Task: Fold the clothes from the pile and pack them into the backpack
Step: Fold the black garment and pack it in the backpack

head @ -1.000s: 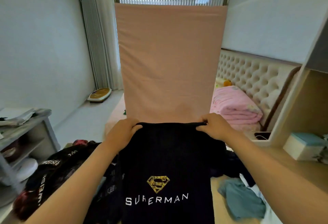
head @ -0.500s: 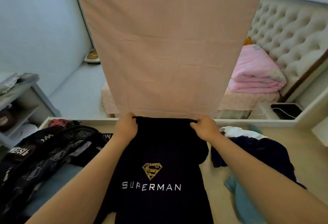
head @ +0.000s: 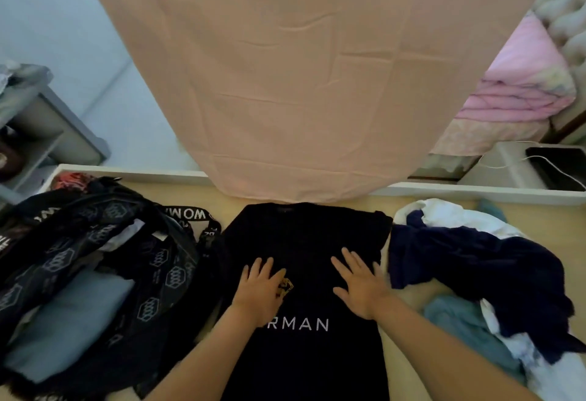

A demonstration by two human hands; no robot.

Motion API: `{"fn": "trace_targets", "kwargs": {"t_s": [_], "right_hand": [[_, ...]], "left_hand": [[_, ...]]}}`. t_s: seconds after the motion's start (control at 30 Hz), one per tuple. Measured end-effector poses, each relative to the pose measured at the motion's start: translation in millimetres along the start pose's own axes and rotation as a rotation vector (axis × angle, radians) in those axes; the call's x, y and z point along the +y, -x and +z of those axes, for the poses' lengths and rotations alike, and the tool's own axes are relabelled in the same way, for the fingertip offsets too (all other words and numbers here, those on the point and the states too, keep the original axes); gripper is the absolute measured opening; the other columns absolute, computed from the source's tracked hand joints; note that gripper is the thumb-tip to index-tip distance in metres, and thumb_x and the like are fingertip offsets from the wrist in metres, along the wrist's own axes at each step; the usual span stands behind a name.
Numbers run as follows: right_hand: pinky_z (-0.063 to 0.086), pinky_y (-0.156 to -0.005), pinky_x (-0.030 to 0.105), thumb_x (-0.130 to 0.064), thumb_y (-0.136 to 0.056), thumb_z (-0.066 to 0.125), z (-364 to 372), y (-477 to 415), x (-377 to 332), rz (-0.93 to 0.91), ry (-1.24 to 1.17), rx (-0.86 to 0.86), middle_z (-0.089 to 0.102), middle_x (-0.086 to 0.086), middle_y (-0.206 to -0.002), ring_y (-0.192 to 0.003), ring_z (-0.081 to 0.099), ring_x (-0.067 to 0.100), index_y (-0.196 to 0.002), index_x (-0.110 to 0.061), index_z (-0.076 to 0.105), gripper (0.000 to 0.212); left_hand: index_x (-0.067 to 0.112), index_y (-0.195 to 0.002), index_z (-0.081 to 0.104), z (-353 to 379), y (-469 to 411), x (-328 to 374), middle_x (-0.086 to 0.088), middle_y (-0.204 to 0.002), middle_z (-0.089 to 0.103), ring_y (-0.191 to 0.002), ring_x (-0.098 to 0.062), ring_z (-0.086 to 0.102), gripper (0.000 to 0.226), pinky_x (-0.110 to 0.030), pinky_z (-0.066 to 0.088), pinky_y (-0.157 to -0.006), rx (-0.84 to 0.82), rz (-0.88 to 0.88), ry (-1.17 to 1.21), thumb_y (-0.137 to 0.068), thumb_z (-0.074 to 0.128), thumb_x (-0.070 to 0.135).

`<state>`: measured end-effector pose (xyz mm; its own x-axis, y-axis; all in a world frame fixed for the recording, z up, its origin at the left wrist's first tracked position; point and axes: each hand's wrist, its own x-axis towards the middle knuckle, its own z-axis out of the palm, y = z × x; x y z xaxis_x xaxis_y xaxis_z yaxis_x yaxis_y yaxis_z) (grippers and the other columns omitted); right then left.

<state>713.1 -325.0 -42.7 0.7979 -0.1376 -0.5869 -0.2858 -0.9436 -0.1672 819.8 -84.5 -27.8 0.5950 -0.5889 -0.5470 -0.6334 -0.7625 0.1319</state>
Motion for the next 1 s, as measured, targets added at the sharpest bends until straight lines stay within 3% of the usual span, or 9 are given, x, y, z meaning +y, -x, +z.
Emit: {"fn": "trace_targets", "kwargs": {"t_s": [0.1, 0.2, 0.33, 0.5, 0.67, 0.77, 0.83, 0.9, 1.0], "right_hand": [[0.001, -0.122, 0.049, -0.056, -0.101, 0.034, -3, -7, 32, 0.036, 0.087, 0.031, -0.027, -0.006, -0.162, -0.151, -0.017, 0.014, -0.156, -0.037, -0.012, 0.074], [-0.002, -0.122, 0.051, -0.049, -0.1, 0.04, -10, -12, 38, 0.027, 0.107, 0.073, -0.019, 0.0, -0.164, -0.152, -0.015, 0.018, -0.158, -0.031, -0.005, 0.076], [0.001, -0.121, 0.053, -0.04, -0.095, 0.046, 6, -11, 14, -0.078, 0.08, 0.302, -0.002, 0.011, -0.166, -0.153, -0.005, 0.03, -0.159, -0.027, 0.011, 0.074], [-0.008, -0.121, 0.043, -0.047, -0.104, 0.031, 29, -13, -6, -0.134, 0.057, 0.204, -0.026, 0.006, -0.161, -0.15, -0.022, 0.025, -0.157, -0.034, -0.01, 0.068], [0.0, -0.123, 0.044, -0.045, -0.101, 0.039, 20, -3, -4, -0.157, 0.039, 0.246, -0.017, 0.007, -0.164, -0.152, -0.013, 0.026, -0.159, -0.031, 0.002, 0.07], [0.026, -0.117, 0.044, -0.043, -0.093, 0.05, 30, 29, -10, -0.195, -0.01, 0.34, 0.016, 0.008, -0.162, -0.147, 0.021, 0.03, -0.154, -0.03, 0.026, 0.067], [0.042, -0.104, 0.037, -0.044, -0.086, 0.053, 45, 57, -16, -0.262, -0.009, 0.372, 0.038, 0.001, -0.141, -0.126, 0.044, 0.022, -0.142, -0.031, 0.041, 0.058], [0.046, -0.094, 0.032, -0.047, -0.083, 0.054, 61, 87, -24, -0.346, -0.025, 0.317, 0.04, -0.007, -0.122, -0.108, 0.046, 0.012, -0.129, -0.033, 0.046, 0.048], [0.043, -0.089, 0.029, -0.066, -0.074, 0.06, 86, 123, -36, -0.424, -0.024, 0.123, 0.037, -0.011, -0.113, -0.101, 0.042, 0.009, -0.118, -0.036, 0.045, 0.056]], "left_hand": [[0.036, -0.156, -0.004, 14, -4, 10, 0.0, -0.161, -0.023, -0.148, -0.03, -0.019, 0.076, -0.05, 0.003, -0.121, -0.096, 0.061, 0.03, -0.098, 0.044, 0.049], [0.037, -0.155, 0.0, 18, -6, 30, 0.002, -0.163, -0.017, -0.15, -0.025, -0.015, 0.07, -0.052, 0.003, -0.121, 0.012, 0.084, 0.059, -0.099, 0.041, 0.048], [0.03, -0.156, 0.001, 20, -6, 24, -0.002, -0.164, 0.0, -0.15, -0.029, 0.0, 0.068, -0.056, 0.015, -0.117, 0.184, -0.114, -0.006, -0.1, 0.034, 0.049], [0.014, -0.156, -0.001, -9, -23, -17, -0.016, -0.162, 0.006, -0.15, -0.031, 0.007, 0.075, -0.041, 0.023, -0.118, 0.094, -0.354, 0.006, -0.101, 0.027, 0.056], [0.02, -0.15, 0.029, -15, -16, 5, -0.007, -0.156, 0.027, -0.142, -0.027, 0.026, 0.056, -0.04, 0.029, -0.113, 0.225, -0.129, 0.009, -0.099, 0.041, 0.039], [0.024, -0.134, 0.05, 6, 13, 17, 0.004, -0.138, 0.043, -0.126, -0.018, 0.041, 0.039, -0.033, 0.037, -0.103, 0.28, 0.122, 0.098, -0.095, 0.049, 0.029], [0.027, -0.119, 0.056, 25, 40, 21, 0.009, -0.122, 0.049, -0.112, -0.012, 0.046, 0.027, -0.03, 0.043, -0.097, 0.281, 0.207, 0.165, -0.092, 0.054, 0.028], [0.028, -0.104, 0.057, 45, 68, 18, 0.013, -0.107, 0.05, -0.098, -0.006, 0.047, 0.017, -0.028, 0.047, -0.089, 0.246, 0.251, 0.205, -0.088, 0.061, 0.033], [0.028, -0.09, 0.052, 77, 103, 5, 0.014, -0.099, 0.045, -0.092, -0.007, 0.044, 0.034, -0.024, 0.042, -0.076, 0.122, 0.248, 0.177, -0.075, 0.067, 0.055]]}}
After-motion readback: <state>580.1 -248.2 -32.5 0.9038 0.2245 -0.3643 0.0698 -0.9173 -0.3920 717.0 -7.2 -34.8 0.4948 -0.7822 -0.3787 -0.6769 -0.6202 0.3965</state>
